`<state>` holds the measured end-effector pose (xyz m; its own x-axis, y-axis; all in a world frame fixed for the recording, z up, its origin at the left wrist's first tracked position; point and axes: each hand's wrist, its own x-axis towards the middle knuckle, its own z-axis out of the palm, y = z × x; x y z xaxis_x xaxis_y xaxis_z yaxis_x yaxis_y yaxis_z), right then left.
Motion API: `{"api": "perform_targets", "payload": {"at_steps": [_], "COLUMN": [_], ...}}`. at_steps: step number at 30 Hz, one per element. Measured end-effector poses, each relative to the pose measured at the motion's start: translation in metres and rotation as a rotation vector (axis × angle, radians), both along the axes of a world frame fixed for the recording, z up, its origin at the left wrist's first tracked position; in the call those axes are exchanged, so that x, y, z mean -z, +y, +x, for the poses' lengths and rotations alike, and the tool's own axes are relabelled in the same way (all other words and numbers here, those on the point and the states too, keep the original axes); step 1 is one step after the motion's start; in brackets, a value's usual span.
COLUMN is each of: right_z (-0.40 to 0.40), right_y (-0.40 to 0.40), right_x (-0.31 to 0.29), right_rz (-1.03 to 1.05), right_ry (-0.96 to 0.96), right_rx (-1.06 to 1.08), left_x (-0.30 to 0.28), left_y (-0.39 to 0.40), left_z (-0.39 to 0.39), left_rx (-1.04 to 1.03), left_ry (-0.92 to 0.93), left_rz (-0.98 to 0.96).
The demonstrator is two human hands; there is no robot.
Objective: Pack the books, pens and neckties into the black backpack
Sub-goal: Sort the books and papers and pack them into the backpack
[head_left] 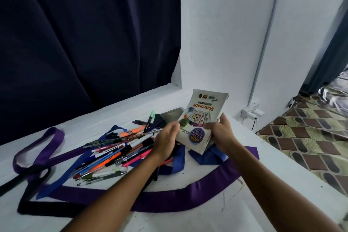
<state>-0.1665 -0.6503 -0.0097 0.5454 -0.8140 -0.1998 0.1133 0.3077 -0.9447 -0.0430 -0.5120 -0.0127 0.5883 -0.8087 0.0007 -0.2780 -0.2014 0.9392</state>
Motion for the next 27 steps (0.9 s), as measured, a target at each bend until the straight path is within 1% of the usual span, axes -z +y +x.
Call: {"api": "perform_targets", "payload": {"at_steps": [3,6,9,12,15,17,18,24,27], "right_z": [-0.002,0.003,0.017,0.039,0.07,0.088,0.099,0.153,0.17], "right_y": [0.008,0.024,0.049,0.081,0.127,0.159,0.181,0.31,0.384], "right_x": [-0.025,-0.052,-0.074,-0.085,-0.091,-0.093,-0.095,-0.104,-0.11], "right_rz": [-0.115,-0.163,-0.064,0.08,0.121,0.118,0.106,0.058,0.07], "right_ry": [-0.017,-0.076,-0.204,-0.289,-0.248,-0.212,-0.196,-0.12,-0.13], "right_rx": [-0.016,-0.074,-0.256,-0.521,-0.737,-0.822,-0.862,-1.011,-1.081], "left_x": [-0.022,-0.044,-0.064,-0.079,-0.089,-0.096,-0.099,-0.102,-0.105], "left_y": [0.018,0.041,0.069,0.11,0.171,0.211,0.235,0.384,0.459], "left_z": [0.02,0.038,0.051,0.063,0.072,0.076,0.08,0.109,0.116], "left_rx": [-0.054,-0.125,-0.164,-0.149,-0.115,-0.1,-0.114,-0.246,-0.348], "left_ry": [-0.056,-0.001,0.129,0.297,0.535,0.639,0.659,0.527,0.469], "left_rz": [-0.072,-0.079,-0.081,-0.095,-0.171,-0.213,-0.242,-0.336,-0.348]}}
